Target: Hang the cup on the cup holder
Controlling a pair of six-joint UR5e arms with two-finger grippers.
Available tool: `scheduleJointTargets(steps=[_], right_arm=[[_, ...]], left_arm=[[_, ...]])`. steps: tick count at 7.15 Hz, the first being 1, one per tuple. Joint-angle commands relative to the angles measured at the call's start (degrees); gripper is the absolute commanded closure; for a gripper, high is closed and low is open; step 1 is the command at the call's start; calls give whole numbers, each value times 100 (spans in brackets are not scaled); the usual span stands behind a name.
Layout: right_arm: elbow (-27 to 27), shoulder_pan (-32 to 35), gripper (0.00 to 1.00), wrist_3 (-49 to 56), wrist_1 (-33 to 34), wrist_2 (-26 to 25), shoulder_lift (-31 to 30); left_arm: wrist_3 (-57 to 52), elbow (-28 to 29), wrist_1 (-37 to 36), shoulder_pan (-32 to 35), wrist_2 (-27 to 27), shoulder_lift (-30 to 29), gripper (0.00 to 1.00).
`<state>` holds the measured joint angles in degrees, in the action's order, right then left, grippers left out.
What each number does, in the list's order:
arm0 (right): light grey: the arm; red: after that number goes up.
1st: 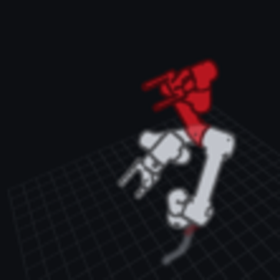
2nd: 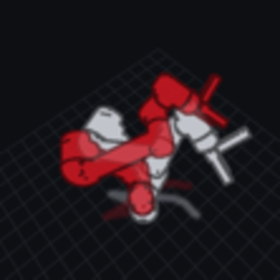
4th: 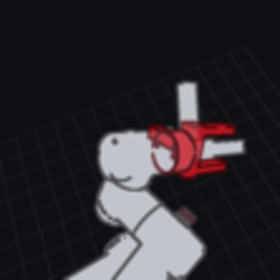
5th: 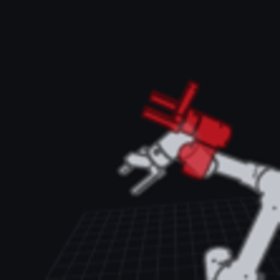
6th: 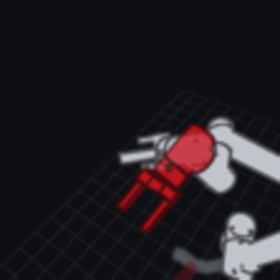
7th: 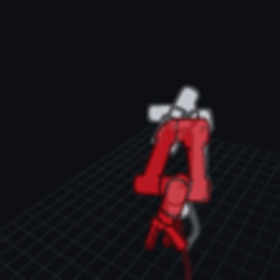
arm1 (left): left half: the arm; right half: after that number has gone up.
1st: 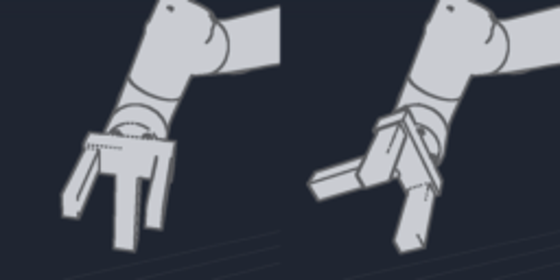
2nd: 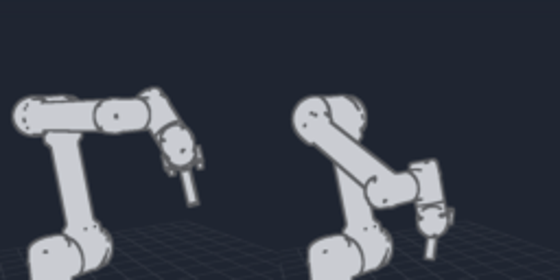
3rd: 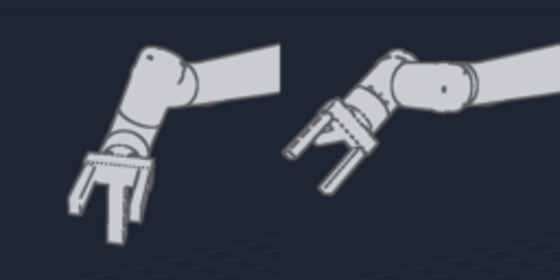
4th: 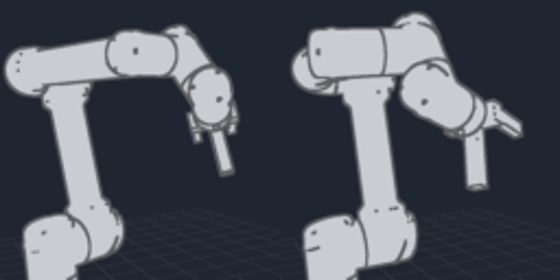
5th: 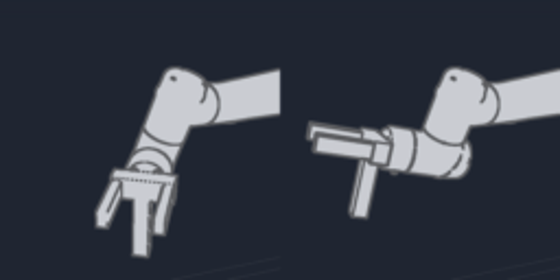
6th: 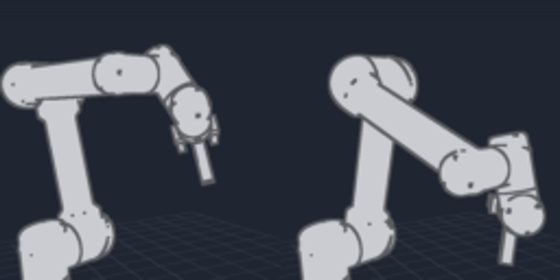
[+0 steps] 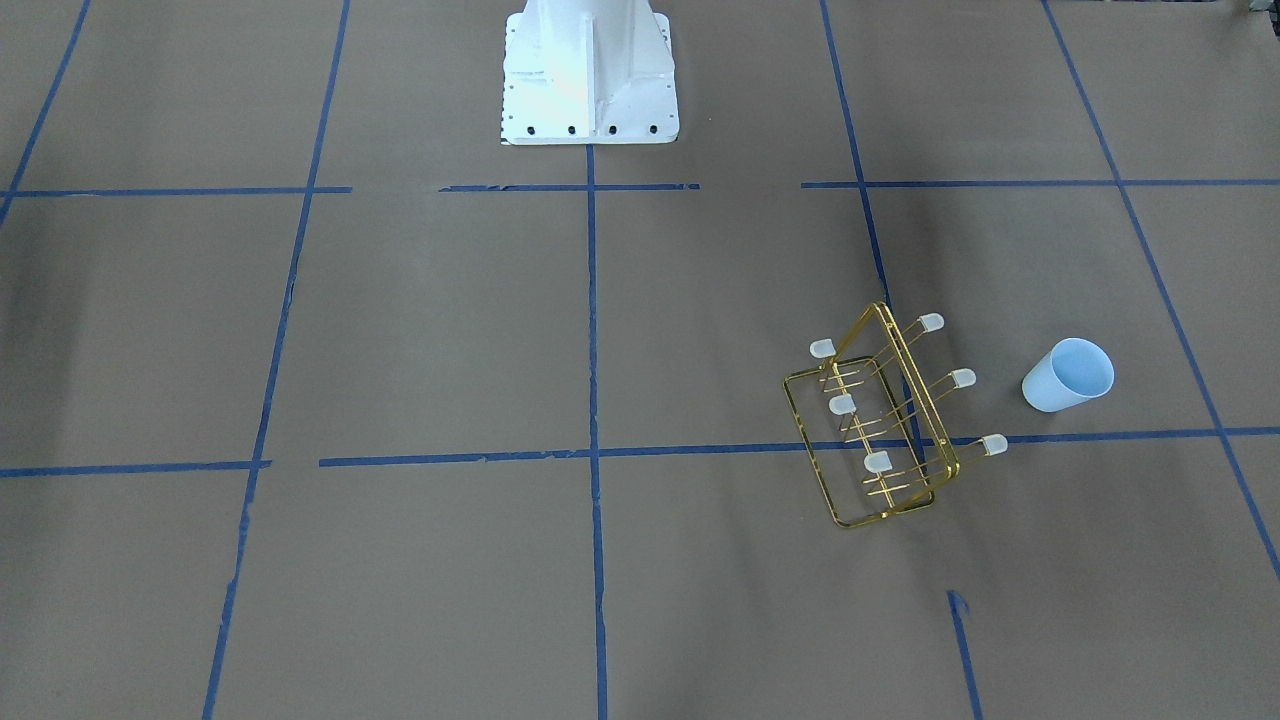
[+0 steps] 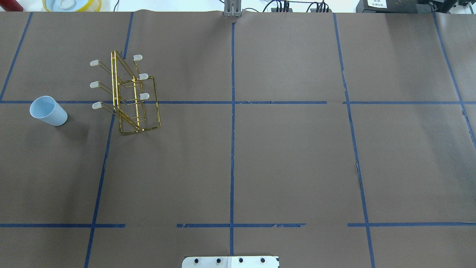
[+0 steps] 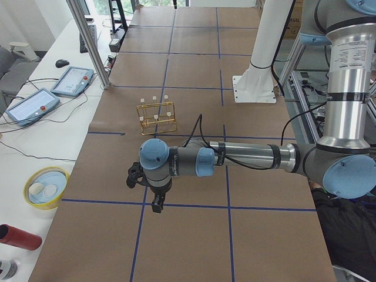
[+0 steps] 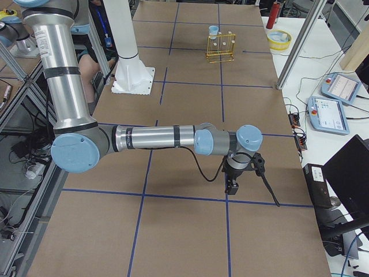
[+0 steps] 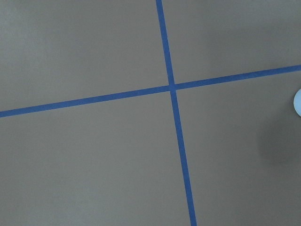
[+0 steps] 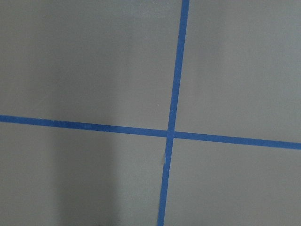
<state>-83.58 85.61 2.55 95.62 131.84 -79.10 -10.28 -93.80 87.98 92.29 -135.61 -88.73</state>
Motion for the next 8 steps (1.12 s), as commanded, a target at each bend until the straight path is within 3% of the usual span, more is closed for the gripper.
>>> scheduleJointTargets(steps=[1,8], right_arm=[[0,0,0,0,0,0,0],[0,0,0,0,0,0,0]], left_arm=[[-9,-41,0,0,-18,-30,0],[-9,-33,325,-18,-35,-143,0]])
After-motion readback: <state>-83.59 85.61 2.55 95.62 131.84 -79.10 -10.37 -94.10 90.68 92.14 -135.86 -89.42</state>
